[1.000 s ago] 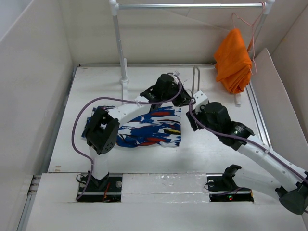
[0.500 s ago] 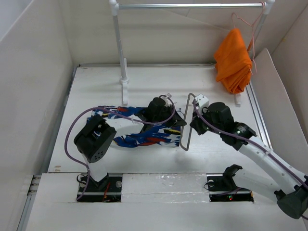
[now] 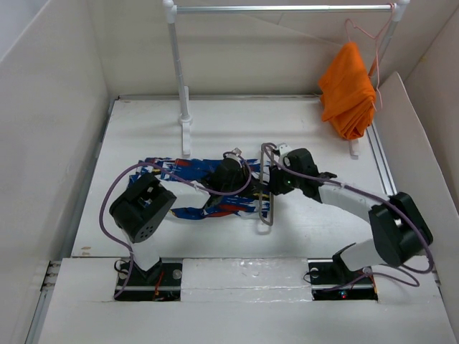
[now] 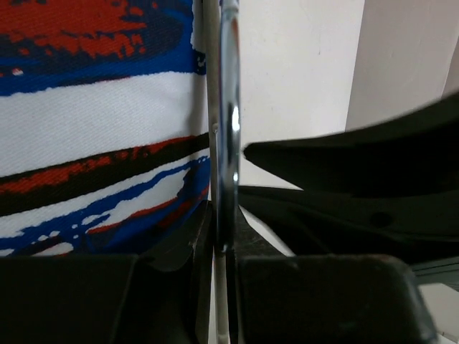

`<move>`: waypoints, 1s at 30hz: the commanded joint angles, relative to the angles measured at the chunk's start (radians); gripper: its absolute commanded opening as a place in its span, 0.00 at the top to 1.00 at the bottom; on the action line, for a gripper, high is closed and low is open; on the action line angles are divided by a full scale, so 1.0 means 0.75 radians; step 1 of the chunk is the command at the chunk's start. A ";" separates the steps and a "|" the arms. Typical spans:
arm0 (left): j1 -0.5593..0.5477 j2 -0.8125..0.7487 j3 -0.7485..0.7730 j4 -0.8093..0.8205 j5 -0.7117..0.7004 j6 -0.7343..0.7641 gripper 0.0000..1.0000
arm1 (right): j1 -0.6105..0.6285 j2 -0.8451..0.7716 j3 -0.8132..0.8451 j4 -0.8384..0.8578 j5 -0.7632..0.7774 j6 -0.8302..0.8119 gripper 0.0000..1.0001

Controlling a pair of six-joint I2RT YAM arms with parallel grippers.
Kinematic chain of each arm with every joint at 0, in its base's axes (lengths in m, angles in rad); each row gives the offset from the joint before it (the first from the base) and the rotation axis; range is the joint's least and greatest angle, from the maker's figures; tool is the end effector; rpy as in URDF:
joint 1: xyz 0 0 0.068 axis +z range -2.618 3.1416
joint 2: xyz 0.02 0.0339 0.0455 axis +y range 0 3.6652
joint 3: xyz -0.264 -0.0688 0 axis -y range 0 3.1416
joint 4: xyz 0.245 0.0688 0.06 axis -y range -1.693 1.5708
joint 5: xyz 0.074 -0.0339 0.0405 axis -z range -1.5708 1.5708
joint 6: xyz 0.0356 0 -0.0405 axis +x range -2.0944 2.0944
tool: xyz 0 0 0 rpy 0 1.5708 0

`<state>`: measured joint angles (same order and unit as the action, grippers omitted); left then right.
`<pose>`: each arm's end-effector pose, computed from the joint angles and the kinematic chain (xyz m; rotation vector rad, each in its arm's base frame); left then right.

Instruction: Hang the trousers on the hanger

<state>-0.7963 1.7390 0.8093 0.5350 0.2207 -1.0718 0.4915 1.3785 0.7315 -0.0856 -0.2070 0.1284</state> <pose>0.2456 -0.2622 0.1715 -0.1441 2.2483 -1.3524 0.2453 0.1396 0.2000 -0.5303 2.2878 0.5508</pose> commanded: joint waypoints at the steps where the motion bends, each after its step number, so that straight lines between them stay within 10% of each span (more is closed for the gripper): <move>1: 0.002 0.003 -0.005 0.091 -0.069 0.014 1.00 | 0.019 0.111 0.068 0.202 -0.047 0.007 0.56; 10: 0.002 0.029 -0.003 0.035 -0.088 0.046 1.00 | 0.077 0.271 0.049 0.310 -0.004 0.103 0.44; 14: 0.002 0.033 -0.001 0.001 -0.124 0.071 1.00 | 0.089 0.289 0.031 0.347 -0.023 0.125 0.86; 16: 0.002 0.031 0.003 -0.032 -0.135 0.081 1.00 | 0.089 0.277 0.039 0.333 0.000 0.117 0.92; 21: 0.002 0.052 -0.009 -0.049 -0.153 0.104 1.00 | 0.120 0.224 0.160 0.120 0.116 0.033 0.68; 30: 0.002 0.076 0.009 -0.051 -0.153 0.114 1.00 | 0.150 0.334 0.150 0.139 0.067 0.101 0.61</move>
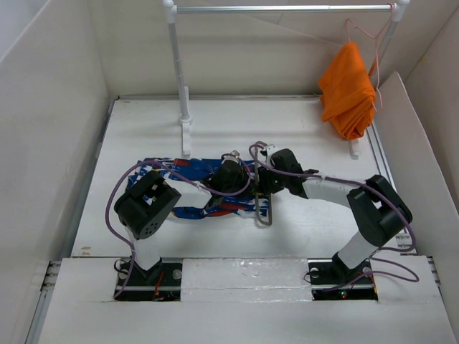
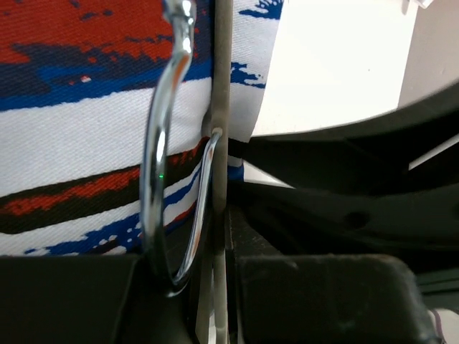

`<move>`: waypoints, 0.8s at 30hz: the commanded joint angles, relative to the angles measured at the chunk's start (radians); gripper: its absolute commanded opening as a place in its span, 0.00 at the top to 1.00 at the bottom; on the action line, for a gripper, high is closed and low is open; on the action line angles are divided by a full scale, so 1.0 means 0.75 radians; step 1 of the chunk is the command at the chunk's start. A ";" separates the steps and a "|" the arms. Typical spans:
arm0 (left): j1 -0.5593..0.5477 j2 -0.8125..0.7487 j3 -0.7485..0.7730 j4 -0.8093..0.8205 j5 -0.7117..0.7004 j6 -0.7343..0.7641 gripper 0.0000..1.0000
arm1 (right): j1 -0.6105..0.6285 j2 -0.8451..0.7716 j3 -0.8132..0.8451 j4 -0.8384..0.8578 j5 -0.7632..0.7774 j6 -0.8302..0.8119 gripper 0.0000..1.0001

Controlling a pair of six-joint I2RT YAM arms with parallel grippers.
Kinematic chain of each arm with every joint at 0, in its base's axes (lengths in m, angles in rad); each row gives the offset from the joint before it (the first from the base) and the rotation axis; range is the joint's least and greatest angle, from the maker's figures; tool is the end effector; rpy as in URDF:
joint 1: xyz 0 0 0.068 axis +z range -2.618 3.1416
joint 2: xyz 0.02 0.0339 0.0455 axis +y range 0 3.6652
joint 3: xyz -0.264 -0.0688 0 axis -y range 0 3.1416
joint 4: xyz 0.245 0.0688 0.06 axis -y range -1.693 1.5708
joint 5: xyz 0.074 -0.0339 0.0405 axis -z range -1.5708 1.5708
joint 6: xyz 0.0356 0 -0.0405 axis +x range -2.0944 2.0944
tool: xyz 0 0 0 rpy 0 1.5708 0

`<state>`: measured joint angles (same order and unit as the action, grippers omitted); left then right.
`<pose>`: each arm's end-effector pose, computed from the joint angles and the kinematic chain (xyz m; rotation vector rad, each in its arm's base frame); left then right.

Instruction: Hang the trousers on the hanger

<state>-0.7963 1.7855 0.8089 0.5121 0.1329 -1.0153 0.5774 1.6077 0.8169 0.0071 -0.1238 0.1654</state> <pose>0.2490 -0.2612 0.1531 -0.1559 2.2741 -1.2001 0.2675 0.1795 0.1682 -0.5523 2.3405 0.5011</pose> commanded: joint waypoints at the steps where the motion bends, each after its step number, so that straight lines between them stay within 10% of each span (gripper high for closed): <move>1: 0.002 0.012 0.008 -0.022 -0.044 0.041 1.00 | 0.054 0.022 0.013 0.031 -0.029 0.060 0.53; 9: 0.002 -0.037 -0.003 -0.059 -0.075 0.063 1.00 | 0.110 0.022 -0.042 0.044 -0.007 0.105 0.51; 14: 0.002 -0.055 0.024 -0.126 -0.128 0.096 1.00 | 0.110 0.027 -0.071 0.162 -0.097 0.131 1.00; 24: 0.027 -0.119 0.018 -0.219 -0.220 0.204 1.00 | -0.078 -0.393 0.025 -0.148 -0.039 -0.018 1.00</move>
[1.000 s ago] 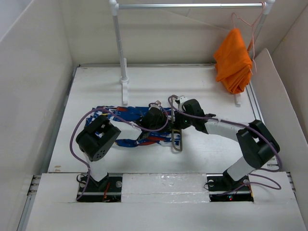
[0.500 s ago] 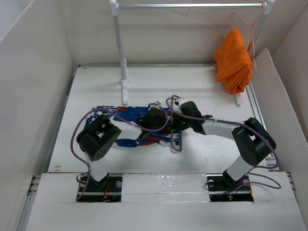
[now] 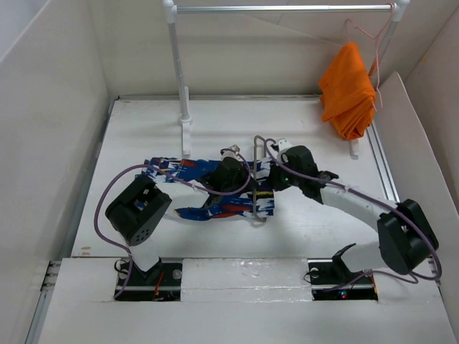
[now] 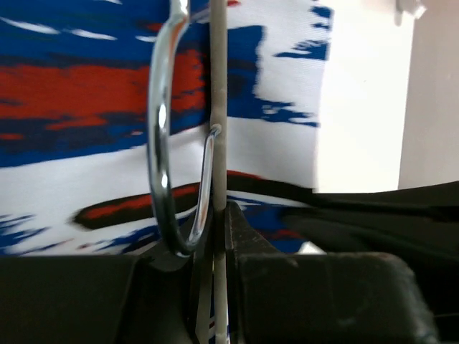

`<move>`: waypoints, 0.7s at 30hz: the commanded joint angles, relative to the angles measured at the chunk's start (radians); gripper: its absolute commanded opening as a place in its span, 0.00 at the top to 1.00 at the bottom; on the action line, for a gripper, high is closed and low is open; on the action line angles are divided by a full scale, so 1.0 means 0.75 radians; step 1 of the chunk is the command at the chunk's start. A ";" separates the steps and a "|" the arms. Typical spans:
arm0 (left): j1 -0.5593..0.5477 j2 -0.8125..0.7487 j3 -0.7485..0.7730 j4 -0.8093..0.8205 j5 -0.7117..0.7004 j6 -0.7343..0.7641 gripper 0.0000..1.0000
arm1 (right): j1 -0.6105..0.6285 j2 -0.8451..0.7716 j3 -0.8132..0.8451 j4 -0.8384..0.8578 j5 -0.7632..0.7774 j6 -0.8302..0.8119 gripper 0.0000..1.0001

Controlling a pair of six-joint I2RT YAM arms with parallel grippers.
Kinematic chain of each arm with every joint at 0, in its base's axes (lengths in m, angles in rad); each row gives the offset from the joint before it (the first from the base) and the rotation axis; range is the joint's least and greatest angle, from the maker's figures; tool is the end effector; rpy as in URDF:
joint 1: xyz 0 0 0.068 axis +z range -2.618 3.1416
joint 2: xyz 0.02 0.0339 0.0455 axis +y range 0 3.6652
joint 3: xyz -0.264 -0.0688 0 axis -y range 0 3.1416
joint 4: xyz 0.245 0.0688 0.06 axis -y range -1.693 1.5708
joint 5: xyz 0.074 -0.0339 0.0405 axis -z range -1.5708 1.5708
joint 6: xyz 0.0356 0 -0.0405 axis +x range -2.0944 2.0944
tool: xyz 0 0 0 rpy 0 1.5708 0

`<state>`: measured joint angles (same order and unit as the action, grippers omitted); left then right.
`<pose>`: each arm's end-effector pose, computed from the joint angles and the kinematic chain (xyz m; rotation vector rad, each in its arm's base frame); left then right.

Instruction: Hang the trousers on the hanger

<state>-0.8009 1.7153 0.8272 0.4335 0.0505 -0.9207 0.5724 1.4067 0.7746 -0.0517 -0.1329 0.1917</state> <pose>0.2476 -0.2580 0.1744 -0.0979 2.2173 -1.0872 0.2452 0.1636 0.2086 -0.5081 2.2515 0.5510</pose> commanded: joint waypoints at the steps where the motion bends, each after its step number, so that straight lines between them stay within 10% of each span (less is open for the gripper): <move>1: 0.033 -0.029 -0.019 -0.116 -0.114 0.082 1.00 | -0.127 -0.175 0.076 -0.107 -0.037 -0.071 1.00; 12: 0.076 -0.084 -0.031 -0.222 -0.186 0.238 1.00 | -0.710 -0.409 0.006 -0.299 -0.244 -0.309 1.00; 21: 0.088 -0.158 -0.039 -0.335 -0.260 0.283 1.00 | -0.857 -0.299 0.041 -0.265 -0.328 -0.350 1.00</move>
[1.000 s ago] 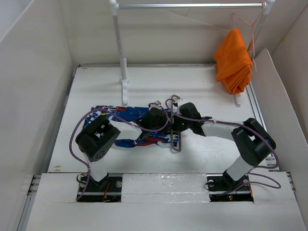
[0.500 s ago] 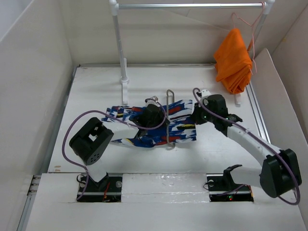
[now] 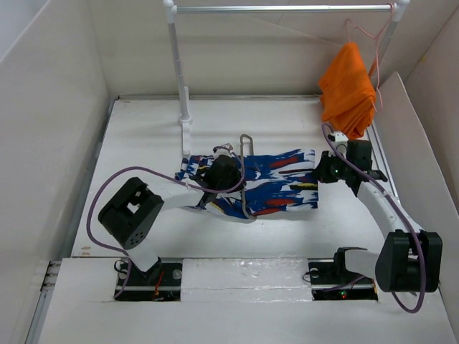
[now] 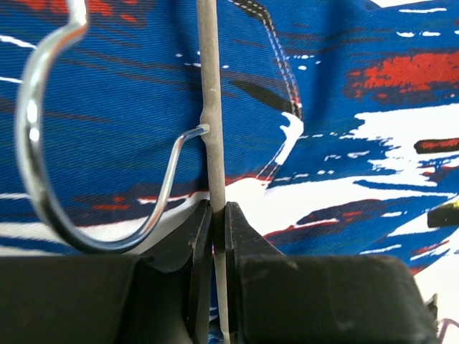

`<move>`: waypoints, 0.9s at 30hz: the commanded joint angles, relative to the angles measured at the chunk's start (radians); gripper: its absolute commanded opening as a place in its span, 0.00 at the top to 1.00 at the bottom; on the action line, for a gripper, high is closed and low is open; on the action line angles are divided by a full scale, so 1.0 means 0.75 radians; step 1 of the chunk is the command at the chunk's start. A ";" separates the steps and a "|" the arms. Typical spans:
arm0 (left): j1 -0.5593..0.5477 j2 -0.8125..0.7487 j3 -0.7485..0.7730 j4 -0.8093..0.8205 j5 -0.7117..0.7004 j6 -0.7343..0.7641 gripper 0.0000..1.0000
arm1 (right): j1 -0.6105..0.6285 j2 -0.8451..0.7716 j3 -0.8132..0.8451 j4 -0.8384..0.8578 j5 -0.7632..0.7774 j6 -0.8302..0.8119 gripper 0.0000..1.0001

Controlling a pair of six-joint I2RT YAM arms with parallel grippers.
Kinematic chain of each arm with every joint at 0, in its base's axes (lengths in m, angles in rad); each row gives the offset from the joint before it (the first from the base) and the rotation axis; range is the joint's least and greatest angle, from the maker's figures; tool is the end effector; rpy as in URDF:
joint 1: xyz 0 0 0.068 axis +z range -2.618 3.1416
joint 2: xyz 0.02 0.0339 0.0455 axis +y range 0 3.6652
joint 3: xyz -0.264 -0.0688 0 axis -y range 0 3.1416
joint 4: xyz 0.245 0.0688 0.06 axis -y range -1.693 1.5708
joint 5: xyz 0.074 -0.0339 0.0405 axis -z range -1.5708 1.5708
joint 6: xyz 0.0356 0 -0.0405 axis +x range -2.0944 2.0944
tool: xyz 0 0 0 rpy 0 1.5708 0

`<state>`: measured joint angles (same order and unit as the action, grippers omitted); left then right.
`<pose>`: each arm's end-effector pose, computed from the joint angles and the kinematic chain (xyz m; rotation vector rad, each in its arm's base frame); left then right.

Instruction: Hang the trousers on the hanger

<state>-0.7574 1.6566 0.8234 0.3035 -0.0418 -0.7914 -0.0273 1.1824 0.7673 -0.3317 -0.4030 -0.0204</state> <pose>0.2527 -0.2369 0.1802 -0.0645 2.2265 -0.8596 0.2470 0.0072 0.2414 -0.1952 2.2755 0.4408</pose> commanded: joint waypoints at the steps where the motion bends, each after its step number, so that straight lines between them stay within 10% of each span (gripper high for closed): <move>1: 0.030 -0.088 -0.026 -0.169 -0.137 0.128 1.00 | -0.058 0.025 0.049 0.131 0.026 -0.065 1.00; 25: -0.135 -0.215 0.379 -0.538 -0.355 0.118 1.00 | 0.022 0.383 0.000 0.324 0.012 -0.024 1.00; 27: -0.180 -0.213 0.460 -0.586 -0.380 0.133 1.00 | 0.051 0.328 0.010 0.275 0.016 -0.030 0.73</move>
<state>-0.8650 1.5723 1.0649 -0.1066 -0.2558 -0.7174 -0.0124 1.4715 0.7685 -0.1745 -0.4408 -0.0265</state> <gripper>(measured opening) 0.039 0.192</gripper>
